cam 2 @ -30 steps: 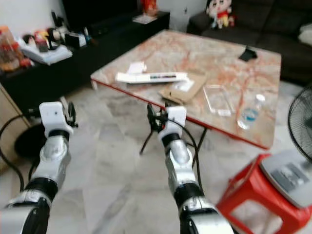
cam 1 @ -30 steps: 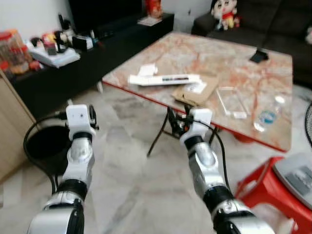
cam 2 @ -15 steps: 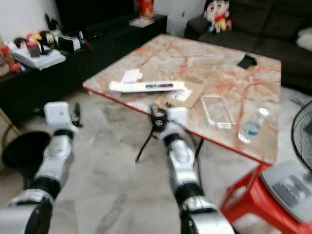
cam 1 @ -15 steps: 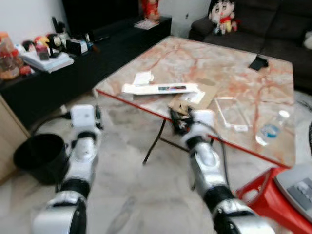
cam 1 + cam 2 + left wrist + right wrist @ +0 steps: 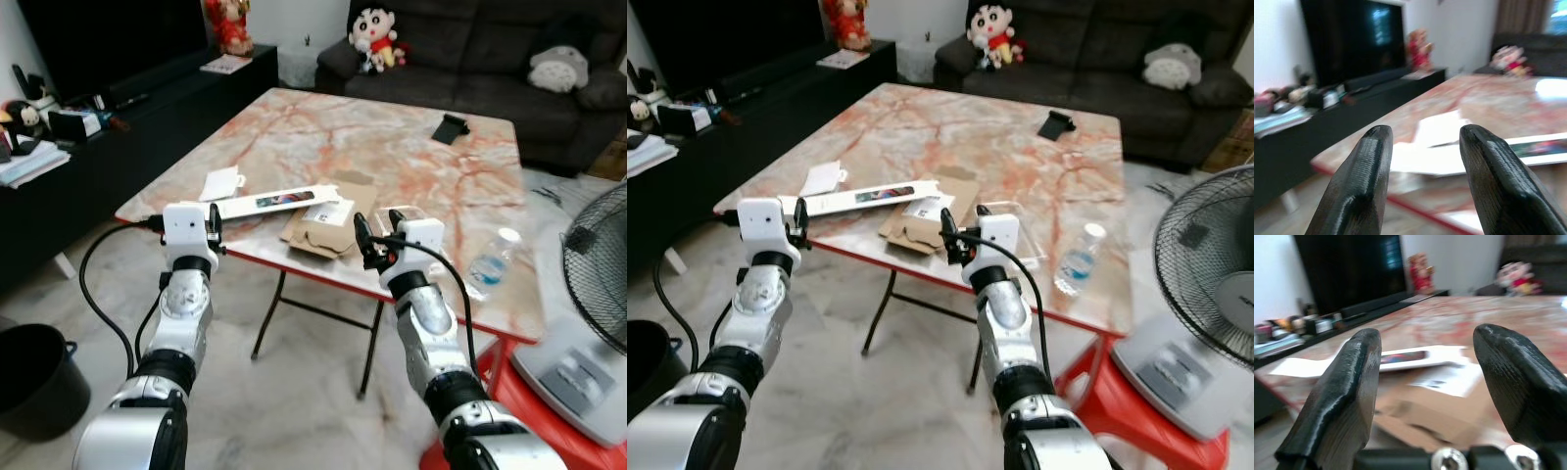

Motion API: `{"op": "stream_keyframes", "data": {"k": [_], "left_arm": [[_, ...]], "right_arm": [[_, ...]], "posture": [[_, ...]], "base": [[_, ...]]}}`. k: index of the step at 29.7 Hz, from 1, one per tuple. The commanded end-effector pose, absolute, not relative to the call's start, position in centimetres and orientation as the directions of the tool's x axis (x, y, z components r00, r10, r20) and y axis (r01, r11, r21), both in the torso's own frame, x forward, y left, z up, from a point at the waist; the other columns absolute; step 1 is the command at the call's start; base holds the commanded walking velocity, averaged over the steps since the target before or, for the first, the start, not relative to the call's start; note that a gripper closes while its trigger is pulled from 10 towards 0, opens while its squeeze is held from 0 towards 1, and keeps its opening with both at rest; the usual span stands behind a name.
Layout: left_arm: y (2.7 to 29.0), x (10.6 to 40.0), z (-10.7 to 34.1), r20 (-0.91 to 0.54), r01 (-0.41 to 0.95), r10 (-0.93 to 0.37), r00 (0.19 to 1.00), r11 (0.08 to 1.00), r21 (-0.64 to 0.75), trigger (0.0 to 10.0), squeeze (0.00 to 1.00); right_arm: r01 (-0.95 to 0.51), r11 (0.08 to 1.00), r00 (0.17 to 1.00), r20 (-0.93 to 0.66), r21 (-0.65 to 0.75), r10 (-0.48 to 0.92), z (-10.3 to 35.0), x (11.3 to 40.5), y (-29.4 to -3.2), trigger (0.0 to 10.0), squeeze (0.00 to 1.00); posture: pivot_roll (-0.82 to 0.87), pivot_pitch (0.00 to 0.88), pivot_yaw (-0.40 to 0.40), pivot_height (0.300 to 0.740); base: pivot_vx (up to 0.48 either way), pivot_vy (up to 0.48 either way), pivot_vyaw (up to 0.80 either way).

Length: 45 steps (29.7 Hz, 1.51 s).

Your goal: Picking trash to rubbish bin

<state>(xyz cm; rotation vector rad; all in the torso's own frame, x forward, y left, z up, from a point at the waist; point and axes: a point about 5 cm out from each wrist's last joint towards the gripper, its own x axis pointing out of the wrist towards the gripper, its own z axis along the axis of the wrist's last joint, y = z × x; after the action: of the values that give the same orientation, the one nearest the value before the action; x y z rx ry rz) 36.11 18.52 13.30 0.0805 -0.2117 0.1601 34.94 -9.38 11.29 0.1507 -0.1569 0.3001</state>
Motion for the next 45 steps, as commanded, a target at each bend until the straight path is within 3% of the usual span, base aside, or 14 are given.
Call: {"op": "stream_keyframes", "data": {"k": [1,29,45], "left_arm": [[18.8,36.1,13.7,0.231,-0.181,0.164,0.959,0.982,0.055,10.0,0.00],[19.0,36.1,13.8,0.238,-0.185,0.166,0.957,0.981,0.057,10.0,0.00],[17.6,36.1,13.6,0.240,-0.100,0.081,0.967,0.993,0.068,10.0,0.00]], "right_arm": [[-0.309,0.944,0.940,0.188,0.115,0.285,11.7,35.1,-9.4,10.0,0.00],[-0.303,0.943,0.943,0.187,0.136,0.276,11.7,35.1,-9.2,10.0,0.00],[-0.300,0.945,0.945,0.176,0.130,0.276,11.4,35.0,-9.2,10.0,0.00]], "posture": [[-0.01,0.000,-0.012,0.740],[-0.01,0.000,-0.013,0.740],[-0.01,0.000,-0.011,0.740]], "base": [[0.409,0.000,0.00],[0.401,0.000,-0.10],[0.000,0.000,0.00]]}}
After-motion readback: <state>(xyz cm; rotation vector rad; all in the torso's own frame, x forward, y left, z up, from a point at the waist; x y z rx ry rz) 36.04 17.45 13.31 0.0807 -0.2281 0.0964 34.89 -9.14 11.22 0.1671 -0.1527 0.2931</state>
